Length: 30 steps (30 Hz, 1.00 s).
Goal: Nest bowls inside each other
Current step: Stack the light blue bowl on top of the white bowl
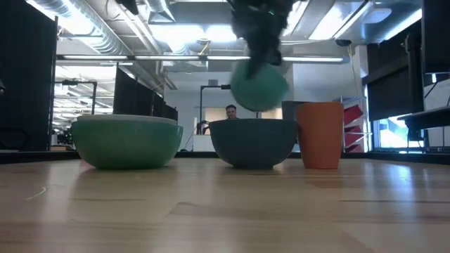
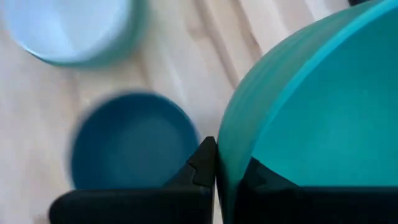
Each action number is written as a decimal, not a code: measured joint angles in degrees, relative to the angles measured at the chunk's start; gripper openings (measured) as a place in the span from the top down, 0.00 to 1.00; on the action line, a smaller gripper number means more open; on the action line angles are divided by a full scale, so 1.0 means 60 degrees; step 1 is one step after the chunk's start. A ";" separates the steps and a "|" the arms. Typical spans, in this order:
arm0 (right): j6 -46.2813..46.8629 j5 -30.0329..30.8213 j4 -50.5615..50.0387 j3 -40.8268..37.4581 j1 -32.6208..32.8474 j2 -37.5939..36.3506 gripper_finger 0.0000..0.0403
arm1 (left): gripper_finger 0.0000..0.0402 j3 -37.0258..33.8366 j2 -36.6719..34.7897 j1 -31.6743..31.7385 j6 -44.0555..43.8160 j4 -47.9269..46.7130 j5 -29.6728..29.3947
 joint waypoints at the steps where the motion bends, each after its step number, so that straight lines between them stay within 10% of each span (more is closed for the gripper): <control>1: 0.0068 -0.0018 -0.0050 0.0429 0.0201 0.0221 1.00 | 0.71 0.0000 -0.0066 0.0035 0.0034 -0.0010 0.0001; 13: 0.0319 -0.0366 -0.0348 0.4399 0.1916 0.2644 1.00 | 0.71 -0.0002 -0.1049 0.0307 -0.0570 -0.0089 0.0005; 30: 0.1831 -0.0314 0.2263 0.4611 0.2999 0.3683 1.00 | 0.71 -0.0002 -0.1632 0.0290 -0.1369 -0.0211 0.0016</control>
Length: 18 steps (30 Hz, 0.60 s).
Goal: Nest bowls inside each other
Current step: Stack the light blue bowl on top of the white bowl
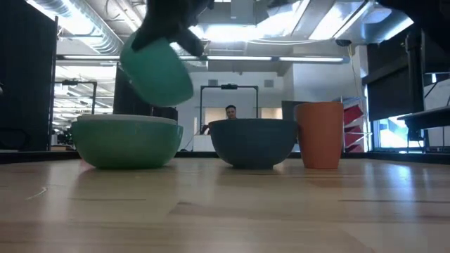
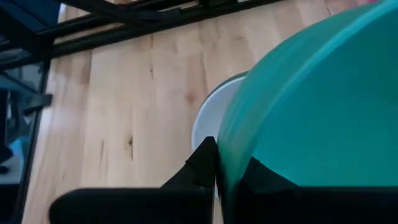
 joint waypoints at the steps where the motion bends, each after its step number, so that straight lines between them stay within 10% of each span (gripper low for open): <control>1: 0.0154 0.0030 0.0134 -0.0006 0.0012 0.0074 1.00 | 0.71 0.0000 -0.0004 -0.0002 0.0003 -0.0002 0.0000; 18: 0.1407 -0.0335 0.0755 -0.0036 0.0142 0.0595 1.00 | 0.71 0.0000 -0.0031 -0.0020 0.0396 -0.0014 -0.0005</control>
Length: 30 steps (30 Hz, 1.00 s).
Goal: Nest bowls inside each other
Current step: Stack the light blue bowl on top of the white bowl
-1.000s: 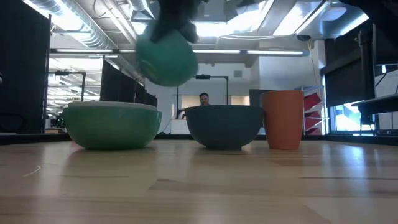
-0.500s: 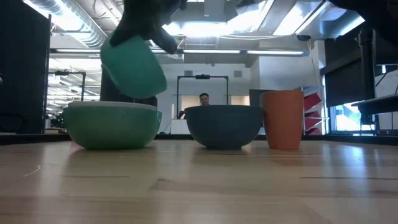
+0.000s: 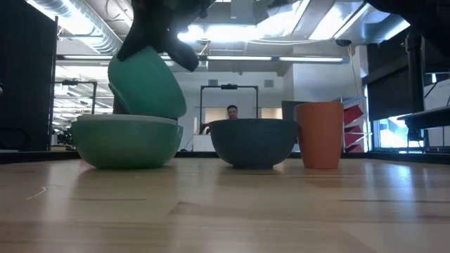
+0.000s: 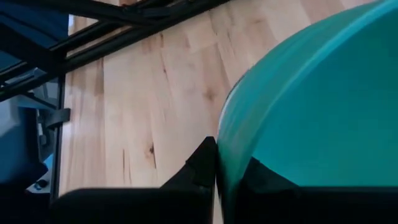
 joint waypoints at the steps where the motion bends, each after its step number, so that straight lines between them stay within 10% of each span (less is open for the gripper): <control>1: 0.0003 -0.0061 0.0039 0.0000 0.0000 0.0033 1.00 | 0.71 0.0000 0.0000 0.0000 0.0044 -0.0003 -0.0001; 30: -0.0182 -0.0130 0.0181 0.0004 -0.0007 0.0117 0.63 | 0.71 0.0000 0.0004 0.0004 0.0580 -0.0006 -0.0002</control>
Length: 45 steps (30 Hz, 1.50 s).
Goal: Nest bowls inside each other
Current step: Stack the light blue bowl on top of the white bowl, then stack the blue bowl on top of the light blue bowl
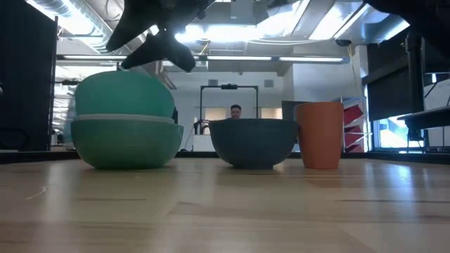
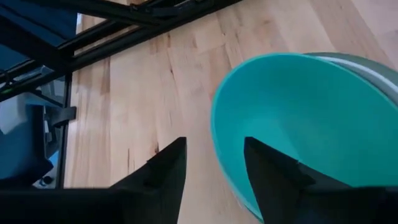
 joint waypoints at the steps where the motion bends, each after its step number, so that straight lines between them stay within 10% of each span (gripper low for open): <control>1: -0.0022 -0.0056 -0.0071 0.0000 0.0004 0.0045 0.63 | 0.71 0.0000 0.0003 0.0000 0.0010 -0.0001 0.0000; 21: -0.0693 0.0471 -0.0428 0.0149 -0.0022 0.0493 0.63 | 0.71 0.0000 0.0004 0.0004 0.0062 -0.0036 -0.0004; 31: -0.1841 0.3217 -0.5818 0.0681 -0.1166 -0.0756 0.63 | 0.71 0.0000 -0.0004 0.0004 0.0101 -0.0017 -0.0001; 45: -0.4946 0.1692 -0.6323 -0.1890 -0.2416 -0.1778 0.63 | 0.71 0.0000 -0.0223 -0.0040 -0.0868 0.0088 0.0008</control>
